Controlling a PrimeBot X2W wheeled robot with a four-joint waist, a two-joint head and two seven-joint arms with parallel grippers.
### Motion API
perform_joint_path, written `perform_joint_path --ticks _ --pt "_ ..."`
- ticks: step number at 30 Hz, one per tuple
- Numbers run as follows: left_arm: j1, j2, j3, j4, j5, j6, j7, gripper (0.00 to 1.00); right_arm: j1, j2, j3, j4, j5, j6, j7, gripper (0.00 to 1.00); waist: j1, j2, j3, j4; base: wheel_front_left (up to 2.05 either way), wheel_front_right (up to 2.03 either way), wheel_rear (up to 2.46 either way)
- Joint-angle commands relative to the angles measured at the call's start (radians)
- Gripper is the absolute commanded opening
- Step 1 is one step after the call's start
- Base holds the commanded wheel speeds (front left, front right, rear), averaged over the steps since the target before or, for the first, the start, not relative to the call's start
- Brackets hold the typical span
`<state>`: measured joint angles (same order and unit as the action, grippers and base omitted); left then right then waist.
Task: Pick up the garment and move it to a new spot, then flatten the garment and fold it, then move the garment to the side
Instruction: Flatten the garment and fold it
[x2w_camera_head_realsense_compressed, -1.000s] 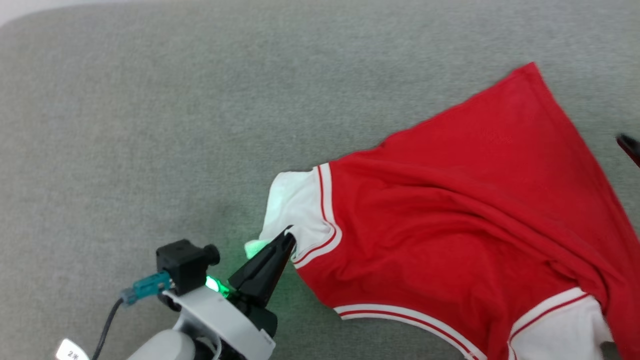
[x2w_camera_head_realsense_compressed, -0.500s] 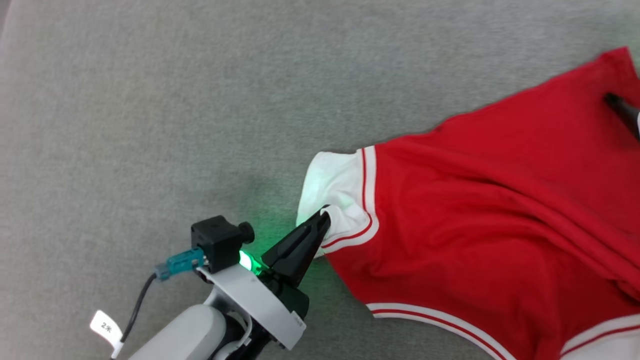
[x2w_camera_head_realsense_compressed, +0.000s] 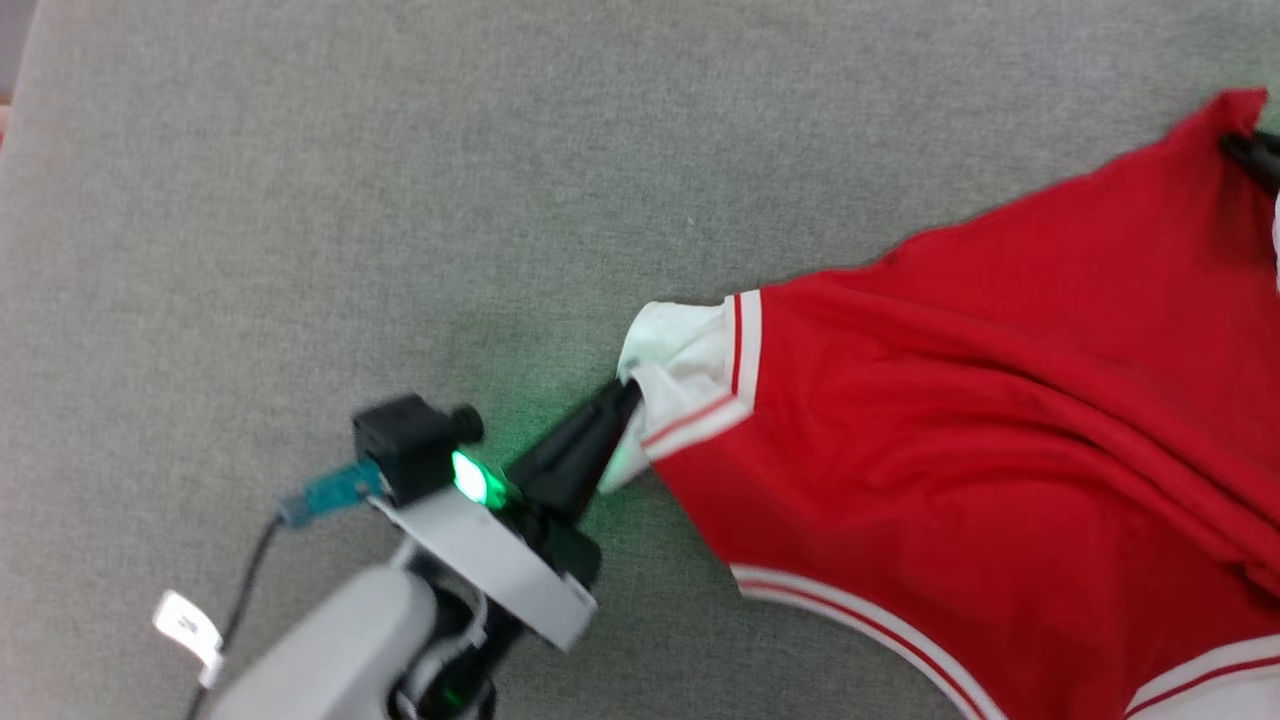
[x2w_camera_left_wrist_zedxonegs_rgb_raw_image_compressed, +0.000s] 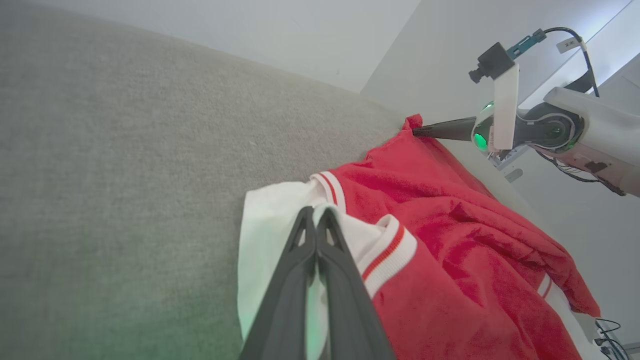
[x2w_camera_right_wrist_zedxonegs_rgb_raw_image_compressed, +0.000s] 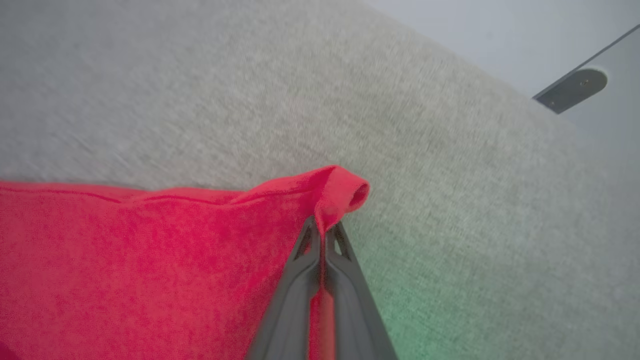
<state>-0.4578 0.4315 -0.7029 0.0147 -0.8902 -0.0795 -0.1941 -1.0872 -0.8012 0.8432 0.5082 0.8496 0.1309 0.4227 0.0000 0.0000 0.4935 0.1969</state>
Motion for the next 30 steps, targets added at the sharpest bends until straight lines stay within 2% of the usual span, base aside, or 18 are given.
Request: perform_joint_path --ticks 1,6,11,17,20,26,30 --pt "-0.027 0.009 0.011 0.004 -0.006 -0.008 0.002 0.0 -0.029 0.012 -0.005 0.014 0.01 -0.001 -0.032 0.0 0.0 0.0 -0.022 -0.017 0.0 0.0 0.0" --pt "-0.163 0.012 0.062 0.022 -0.069 -0.036 0.021 0.0 -0.112 0.056 -0.079 0.127 0.034 -0.001 -0.196 0.0 0.0 0.0 -0.043 -0.033 0.0 0.0 0.0" --pt "-0.402 0.003 0.123 0.087 -0.181 -0.051 0.072 0.0 -0.242 0.111 -0.185 0.263 -0.001 -0.001 -0.34 0.0 0.0 0.0 -0.023 -0.061 0.0 0.0 0.0" --pt "-0.762 -0.014 0.228 0.295 -0.228 -0.052 0.072 0.0 -0.44 0.215 -0.308 0.44 -0.044 -0.001 -0.475 0.0 0.0 0.0 0.023 -0.119 0.0 0.0 0.0" --pt "-0.91 -0.025 0.269 0.405 -0.255 -0.052 0.054 0.0 -0.518 0.27 -0.333 0.504 -0.072 -0.001 -0.53 0.0 0.0 0.0 0.041 -0.145 0.0 0.0 0.0" --pt "-1.156 -0.015 0.261 0.56 -0.232 -0.052 0.003 0.0 -0.638 0.323 -0.377 0.568 -0.068 -0.001 -0.596 0.0 0.0 0.0 0.057 -0.17 0.0 0.0 0.0" --pt "-1.158 -0.028 0.22 0.571 -0.278 -0.052 -0.015 0.0 -0.614 0.334 -0.351 0.581 -0.075 -0.001 -0.607 0.0 0.0 0.0 0.056 -0.174 0.0 0.0 0.0"
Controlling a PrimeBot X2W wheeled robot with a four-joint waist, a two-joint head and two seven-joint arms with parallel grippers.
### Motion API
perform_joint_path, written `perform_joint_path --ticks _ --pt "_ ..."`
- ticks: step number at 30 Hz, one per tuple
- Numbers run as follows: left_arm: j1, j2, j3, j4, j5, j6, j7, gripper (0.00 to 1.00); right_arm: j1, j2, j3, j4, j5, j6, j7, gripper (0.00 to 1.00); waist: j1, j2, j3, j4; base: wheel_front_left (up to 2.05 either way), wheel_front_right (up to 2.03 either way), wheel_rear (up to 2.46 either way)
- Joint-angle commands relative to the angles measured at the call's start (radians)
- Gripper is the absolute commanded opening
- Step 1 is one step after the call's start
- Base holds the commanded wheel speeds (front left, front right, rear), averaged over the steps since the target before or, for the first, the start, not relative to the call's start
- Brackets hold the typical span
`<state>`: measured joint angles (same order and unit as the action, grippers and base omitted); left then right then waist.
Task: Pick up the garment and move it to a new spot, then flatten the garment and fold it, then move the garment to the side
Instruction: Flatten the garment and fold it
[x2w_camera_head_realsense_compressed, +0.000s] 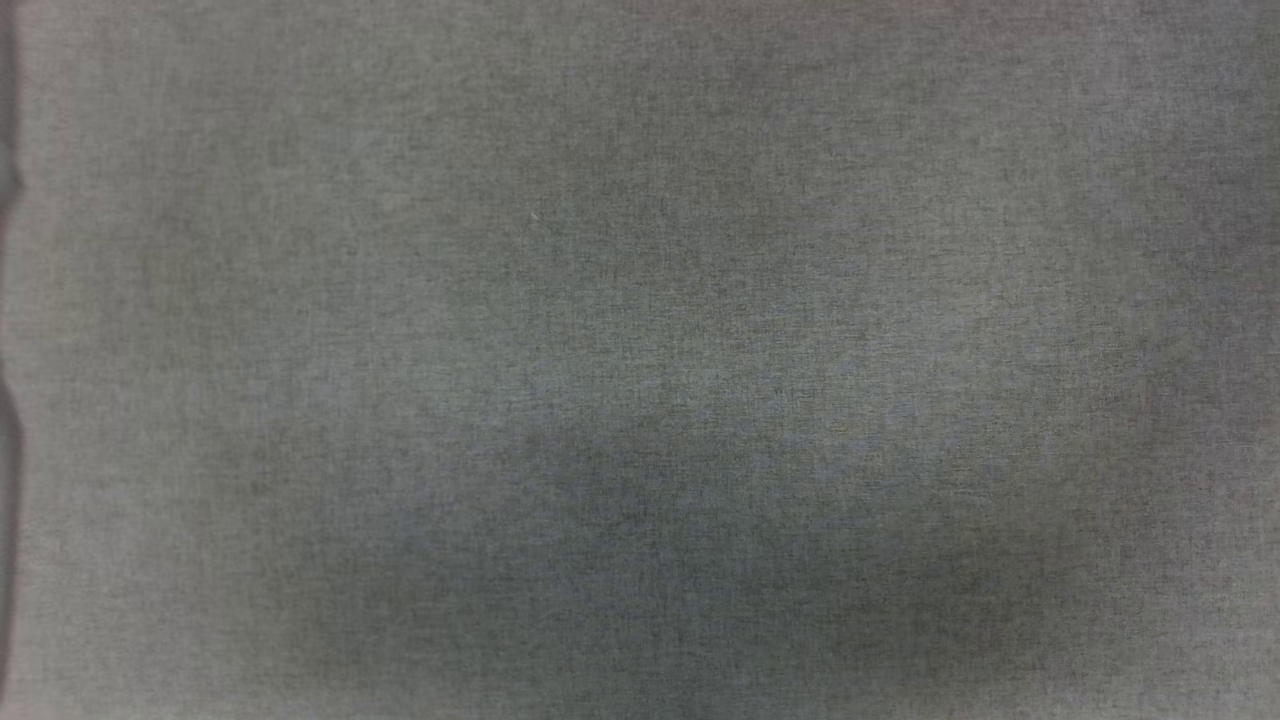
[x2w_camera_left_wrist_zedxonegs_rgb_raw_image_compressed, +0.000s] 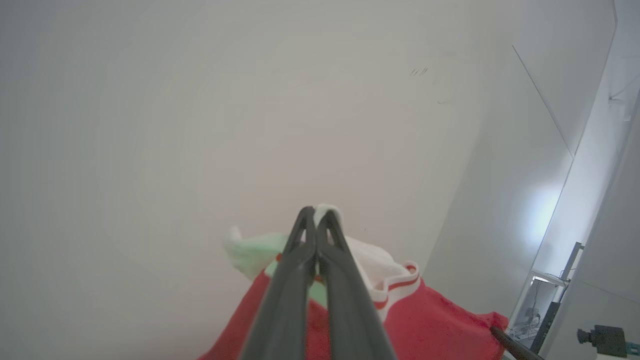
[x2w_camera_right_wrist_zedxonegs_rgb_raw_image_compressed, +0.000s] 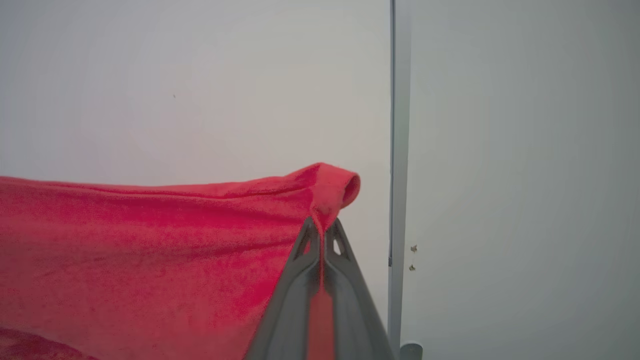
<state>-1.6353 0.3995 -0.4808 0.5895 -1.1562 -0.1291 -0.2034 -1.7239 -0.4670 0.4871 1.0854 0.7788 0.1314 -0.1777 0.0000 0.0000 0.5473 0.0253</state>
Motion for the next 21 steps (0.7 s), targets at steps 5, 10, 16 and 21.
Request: perform_joint_path --ticks 5,10,16,21 --pt "0.18 0.023 -0.054 -0.079 -0.1 -0.002 -0.037 0.0 0.121 -0.016 0.08 -0.034 0.003 -0.002 -0.002 0.0 0.0 0.0 -0.002 0.007 0.0 0.0 0.0" --pt "0.409 0.075 -0.109 -0.208 -0.142 -0.002 -0.056 0.0 0.268 -0.064 0.166 -0.142 0.048 -0.002 0.008 0.0 0.0 0.0 -0.019 0.014 0.0 0.0 0.0" --pt "0.747 0.108 -0.096 -0.404 -0.107 -0.002 -0.062 0.0 0.492 -0.169 0.255 -0.315 0.136 -0.002 0.023 0.0 0.0 0.0 -0.067 0.018 0.0 0.0 0.0" --pt "1.006 0.083 -0.033 -0.544 -0.053 -0.002 -0.062 0.0 0.69 -0.278 0.307 -0.491 0.198 -0.002 0.044 0.0 0.0 0.0 -0.11 0.029 0.0 0.0 0.0"
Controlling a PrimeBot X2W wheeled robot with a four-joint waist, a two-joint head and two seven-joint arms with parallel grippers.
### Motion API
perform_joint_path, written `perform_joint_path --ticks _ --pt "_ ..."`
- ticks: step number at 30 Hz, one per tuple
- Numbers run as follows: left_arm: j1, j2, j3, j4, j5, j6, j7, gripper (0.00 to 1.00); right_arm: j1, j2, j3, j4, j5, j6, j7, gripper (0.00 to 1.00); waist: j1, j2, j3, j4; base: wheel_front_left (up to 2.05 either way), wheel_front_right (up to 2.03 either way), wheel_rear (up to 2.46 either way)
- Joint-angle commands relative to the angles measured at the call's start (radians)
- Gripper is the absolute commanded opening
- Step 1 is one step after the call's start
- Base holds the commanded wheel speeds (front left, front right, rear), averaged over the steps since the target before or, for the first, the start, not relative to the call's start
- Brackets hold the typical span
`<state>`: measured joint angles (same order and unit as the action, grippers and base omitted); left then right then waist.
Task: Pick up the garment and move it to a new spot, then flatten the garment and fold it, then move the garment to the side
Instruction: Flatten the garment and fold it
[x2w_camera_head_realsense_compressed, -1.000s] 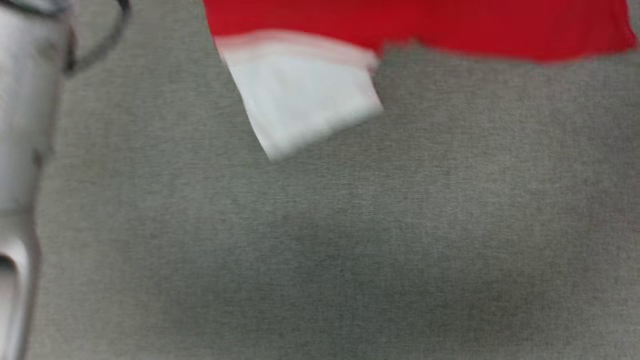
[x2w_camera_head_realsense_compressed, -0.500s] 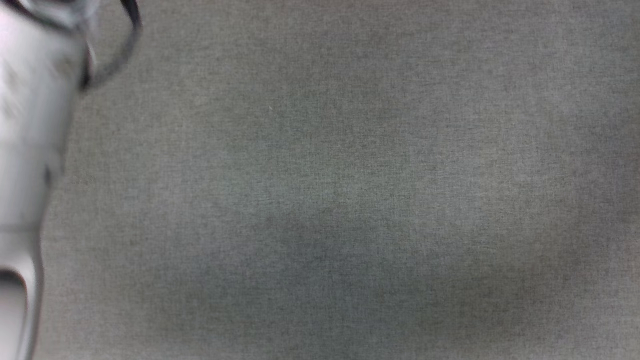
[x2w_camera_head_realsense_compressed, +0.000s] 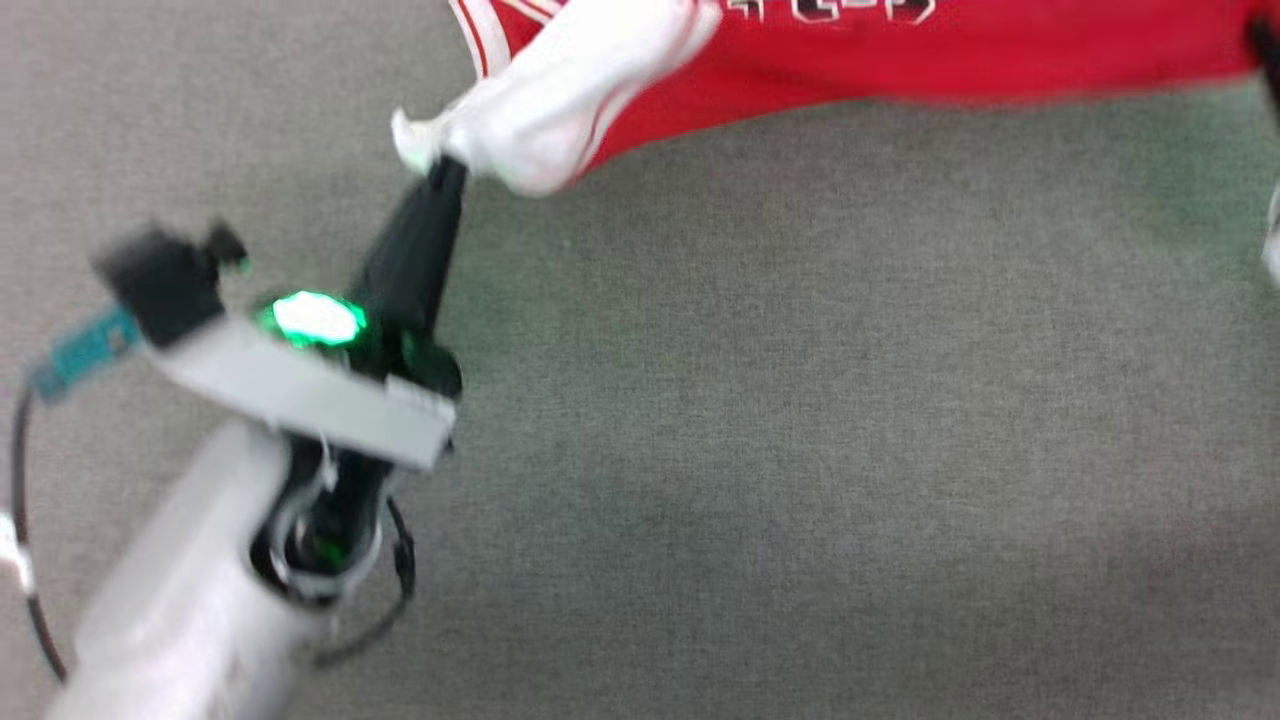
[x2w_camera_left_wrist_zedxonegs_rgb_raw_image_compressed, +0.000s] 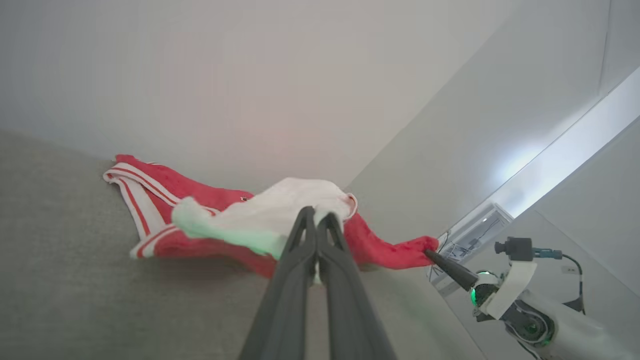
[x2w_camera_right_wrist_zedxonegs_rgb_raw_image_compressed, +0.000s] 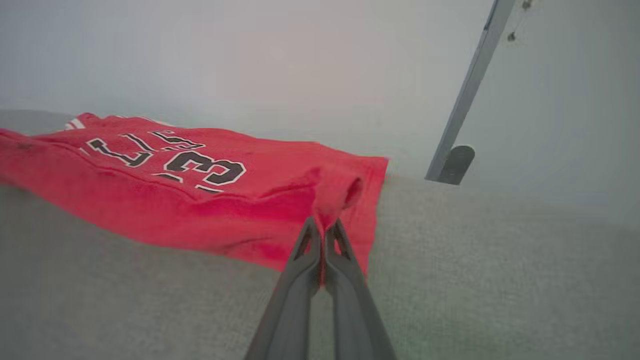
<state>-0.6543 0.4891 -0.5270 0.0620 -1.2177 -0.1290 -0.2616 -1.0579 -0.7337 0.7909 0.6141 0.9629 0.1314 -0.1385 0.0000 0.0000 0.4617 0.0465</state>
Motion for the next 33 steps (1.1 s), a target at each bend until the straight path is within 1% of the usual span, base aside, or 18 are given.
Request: perform_joint_path --ticks 1,3,7,11,12,13,17,21,24,27,29,31,33 --pt "0.073 -0.012 0.029 -0.038 0.018 -0.002 -0.004 0.0 0.061 -0.035 0.005 -0.054 0.027 -0.002 0.011 0.0 0.0 0.0 -0.033 0.007 0.0 0.0 0.0" --pt "0.161 -0.015 0.056 -0.078 0.051 -0.002 -0.003 0.0 0.125 -0.077 -0.001 -0.112 0.043 -0.002 0.02 0.0 0.0 0.0 -0.051 0.003 0.0 0.0 0.0" --pt "0.325 -0.031 0.11 -0.171 0.099 -0.002 -0.003 0.0 0.245 -0.126 -0.04 -0.198 0.064 -0.002 0.033 0.0 0.0 0.0 -0.084 -0.012 0.0 0.0 0.0" --pt "0.458 -0.048 0.147 -0.255 0.13 -0.002 -0.003 0.0 0.36 -0.164 -0.108 -0.269 0.077 -0.002 0.043 0.0 0.0 0.0 -0.106 -0.02 0.0 0.0 0.0" --pt "0.458 -0.048 0.147 -0.255 0.13 -0.002 -0.003 0.0 0.36 -0.164 -0.108 -0.269 0.077 -0.002 0.043 0.0 0.0 0.0 -0.106 -0.02 0.0 0.0 0.0" --pt "0.487 -0.049 0.151 -0.271 0.141 -0.002 -0.003 0.0 0.393 -0.174 -0.125 -0.286 0.071 -0.002 0.046 0.0 0.0 0.0 -0.111 -0.022 0.0 0.0 0.0" --pt "0.592 -0.056 0.185 -0.345 0.181 -0.002 -0.003 0.0 0.523 -0.199 -0.21 -0.361 0.047 -0.002 0.061 0.0 0.0 0.0 -0.121 -0.034 0.0 0.0 0.0" --pt "0.705 -0.052 0.236 -0.434 0.226 -0.002 -0.003 0.0 0.673 -0.214 -0.339 -0.434 0.032 -0.002 0.086 0.0 0.0 0.0 -0.128 -0.042 0.0 0.0 0.0" --pt "0.757 -0.035 0.242 -0.491 0.256 -0.002 -0.003 0.0 0.788 -0.198 -0.448 -0.487 0.001 -0.002 0.114 0.0 0.0 0.0 -0.129 -0.044 0.0 0.0 0.0" --pt "0.752 -0.024 0.235 -0.514 0.269 0.008 0.012 0.0 0.866 -0.152 -0.551 -0.554 -0.029 -0.002 0.16 0.0 0.0 0.0 -0.126 -0.05 0.0 0.0 0.0" --pt "0.721 -0.023 0.232 -0.499 0.272 0.013 0.026 0.0 0.89 -0.116 -0.605 -0.594 -0.063 -0.002 0.204 0.0 0.0 0.0 -0.121 -0.054 0.0 0.0 0.0" --pt "0.677 -0.03 0.225 -0.472 0.27 0.014 0.042 0.0 0.89 -0.07 -0.637 -0.626 -0.087 -0.002 0.253 0.0 0.0 0.0 -0.113 -0.057 0.0 0.0 0.0" --pt "0.62 -0.037 0.219 -0.435 0.257 0.011 0.056 0.0 0.865 -0.037 -0.655 -0.645 -0.118 -0.002 0.301 0.0 0.0 0.0 -0.103 -0.058 0.0 0.0 0.0"
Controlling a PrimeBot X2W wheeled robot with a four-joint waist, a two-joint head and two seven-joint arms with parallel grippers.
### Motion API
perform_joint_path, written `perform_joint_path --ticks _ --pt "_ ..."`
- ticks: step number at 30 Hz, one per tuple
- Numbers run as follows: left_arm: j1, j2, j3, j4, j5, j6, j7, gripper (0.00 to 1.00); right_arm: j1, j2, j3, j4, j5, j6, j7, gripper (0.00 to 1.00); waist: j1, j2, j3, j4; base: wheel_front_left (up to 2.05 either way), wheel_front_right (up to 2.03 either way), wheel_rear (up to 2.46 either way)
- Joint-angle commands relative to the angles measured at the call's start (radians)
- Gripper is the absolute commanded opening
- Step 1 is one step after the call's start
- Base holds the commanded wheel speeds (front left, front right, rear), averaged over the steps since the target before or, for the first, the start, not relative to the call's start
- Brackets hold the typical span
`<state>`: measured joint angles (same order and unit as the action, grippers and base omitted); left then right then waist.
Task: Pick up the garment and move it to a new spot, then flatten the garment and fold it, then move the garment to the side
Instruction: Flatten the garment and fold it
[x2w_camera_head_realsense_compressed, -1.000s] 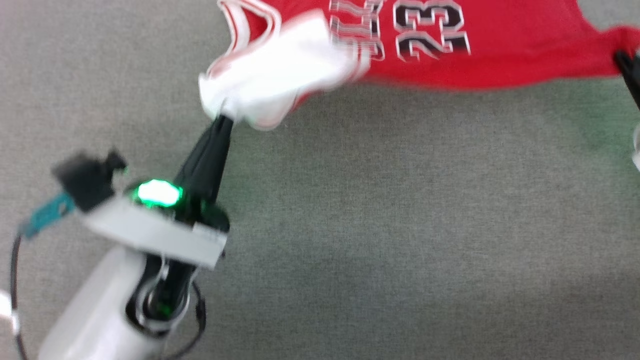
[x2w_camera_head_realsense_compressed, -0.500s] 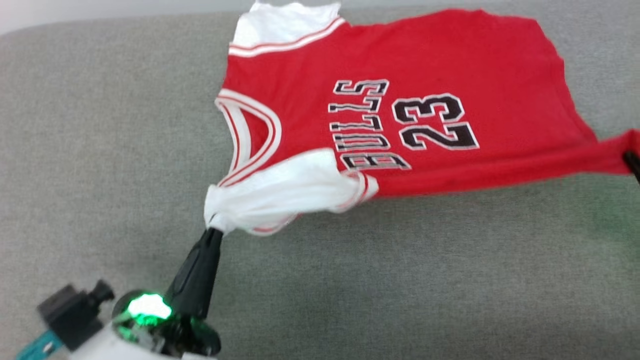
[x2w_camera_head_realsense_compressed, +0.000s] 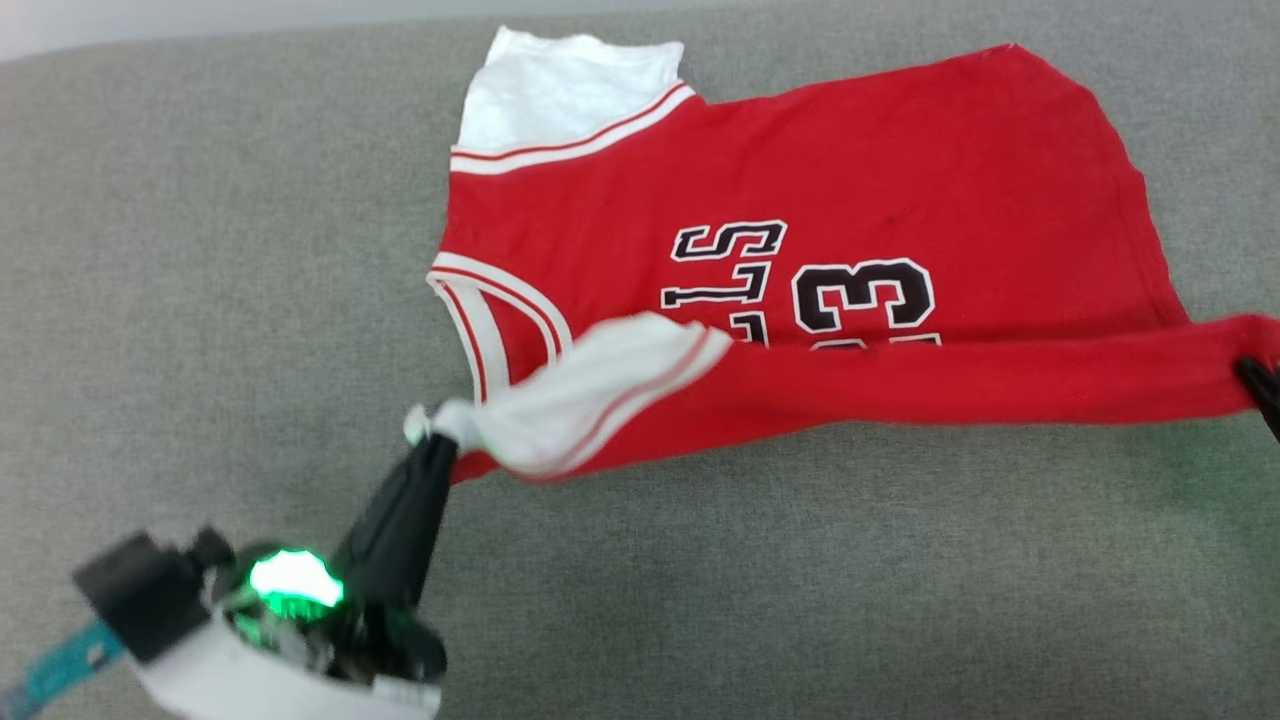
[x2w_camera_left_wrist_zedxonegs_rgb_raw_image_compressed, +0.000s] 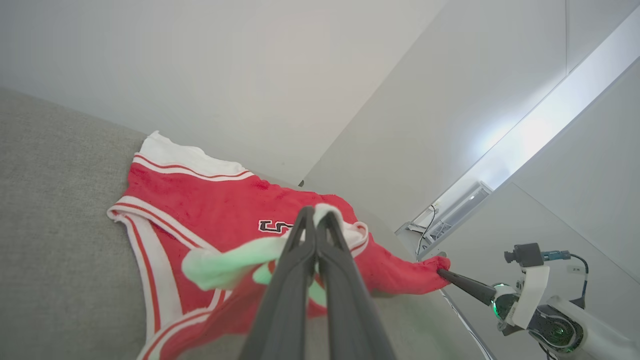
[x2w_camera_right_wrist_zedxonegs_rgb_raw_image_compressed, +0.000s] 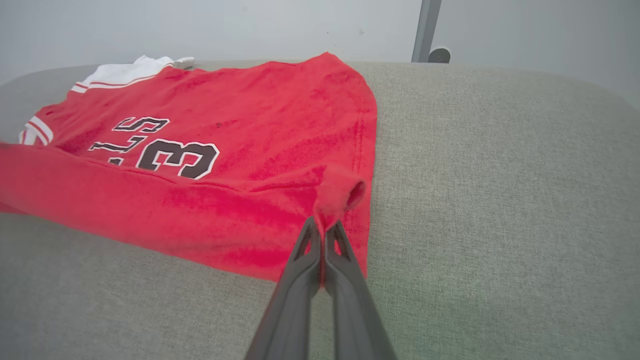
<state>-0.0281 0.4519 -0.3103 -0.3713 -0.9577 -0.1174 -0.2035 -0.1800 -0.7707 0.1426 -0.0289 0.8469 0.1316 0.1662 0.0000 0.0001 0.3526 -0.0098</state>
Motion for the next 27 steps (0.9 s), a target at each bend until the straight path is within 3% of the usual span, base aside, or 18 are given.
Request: perform_joint_path --ticks 1,10,20,27 --pt "-0.04 -0.006 0.001 0.016 -0.013 -0.003 0.001 0.0 -0.032 0.018 -0.011 -0.008 -0.014 -0.002 0.019 0.0 0.0 -0.0001 0.013 -0.002 0.0 0.0 0.0" --pt "-0.318 -0.003 -0.043 0.237 -0.054 -0.013 0.023 0.0 -0.217 0.097 0.014 0.07 -0.071 -0.002 0.147 0.0 0.0 -0.0001 0.08 0.006 0.0 0.0 0.0" --pt "-0.403 -0.01 -0.141 0.413 0.018 -0.014 -0.034 0.0 -0.299 0.108 0.05 0.196 -0.064 -0.002 0.103 0.0 0.0 -0.0001 0.141 0.024 0.0 0.0 0.0" --pt "-0.456 -0.038 -0.15 0.575 0.084 -0.004 -0.048 0.0 -0.323 0.118 0.097 0.276 -0.057 -0.002 0.065 0.0 0.0 -0.0001 0.156 0.03 0.0 0.0 0.0"
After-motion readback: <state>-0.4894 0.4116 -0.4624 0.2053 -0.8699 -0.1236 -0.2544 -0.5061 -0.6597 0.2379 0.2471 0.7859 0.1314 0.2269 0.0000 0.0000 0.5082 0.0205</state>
